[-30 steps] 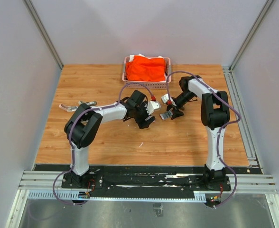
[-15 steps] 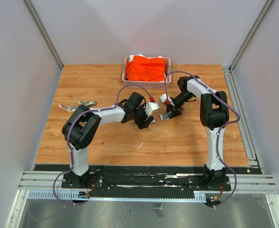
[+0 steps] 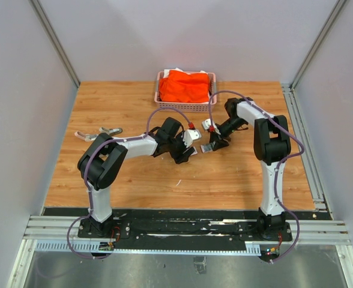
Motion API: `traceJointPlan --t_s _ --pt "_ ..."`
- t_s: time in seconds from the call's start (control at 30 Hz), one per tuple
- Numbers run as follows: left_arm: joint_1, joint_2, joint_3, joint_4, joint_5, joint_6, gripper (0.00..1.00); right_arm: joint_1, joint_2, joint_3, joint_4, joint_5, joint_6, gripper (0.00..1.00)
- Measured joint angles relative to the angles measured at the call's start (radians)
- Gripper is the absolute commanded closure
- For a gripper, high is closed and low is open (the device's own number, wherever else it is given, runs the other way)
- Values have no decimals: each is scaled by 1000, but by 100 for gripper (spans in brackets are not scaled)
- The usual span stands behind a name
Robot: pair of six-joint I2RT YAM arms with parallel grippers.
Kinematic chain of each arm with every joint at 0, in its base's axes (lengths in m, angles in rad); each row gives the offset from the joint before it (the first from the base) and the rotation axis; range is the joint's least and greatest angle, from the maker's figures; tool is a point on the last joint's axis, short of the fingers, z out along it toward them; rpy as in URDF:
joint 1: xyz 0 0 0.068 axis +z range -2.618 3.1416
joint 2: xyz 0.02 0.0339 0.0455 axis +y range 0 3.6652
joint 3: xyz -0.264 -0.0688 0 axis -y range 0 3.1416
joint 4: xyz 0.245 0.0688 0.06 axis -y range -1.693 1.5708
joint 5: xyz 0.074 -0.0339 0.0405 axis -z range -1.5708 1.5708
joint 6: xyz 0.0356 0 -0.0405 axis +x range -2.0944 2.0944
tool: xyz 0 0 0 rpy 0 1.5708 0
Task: Unload the staples from the stapler
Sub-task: Close the staple box at the center of the board.
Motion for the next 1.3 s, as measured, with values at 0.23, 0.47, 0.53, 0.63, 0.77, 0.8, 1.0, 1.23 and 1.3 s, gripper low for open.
traceJointPlan --t_s 0.23,0.47,0.53,0.63,0.77,0.8,1.0,1.23,1.3 --pt "-2 0 -1 1 3 5 37 3 -10 -20 22 -11 10 56" --pt "-2 0 -1 0 10 9 41 6 -16 -37 29 -27 9 55" --pt "-2 0 -1 0 17 16 42 6 -17 -39 30 -30 8 55" --pt "-2 0 -1 -2 28 26 42 7 -17 -39 30 -30 5 55" --pt "-2 0 -5 3 35 34 47 7 -17 -39 30 -31 2 55" --pt "-2 0 -6 5 38 35 47 7 -17 -39 30 -32 1 55" --pt "-2 0 -17 26 50 39 52 7 -17 -39 29 -40 -21 55" --pt "-2 0 -22 38 56 41 54 6 -17 -38 14 -62 -58 55" --pt "-2 0 -22 41 57 42 53 5 -17 -38 3 -72 -78 55"
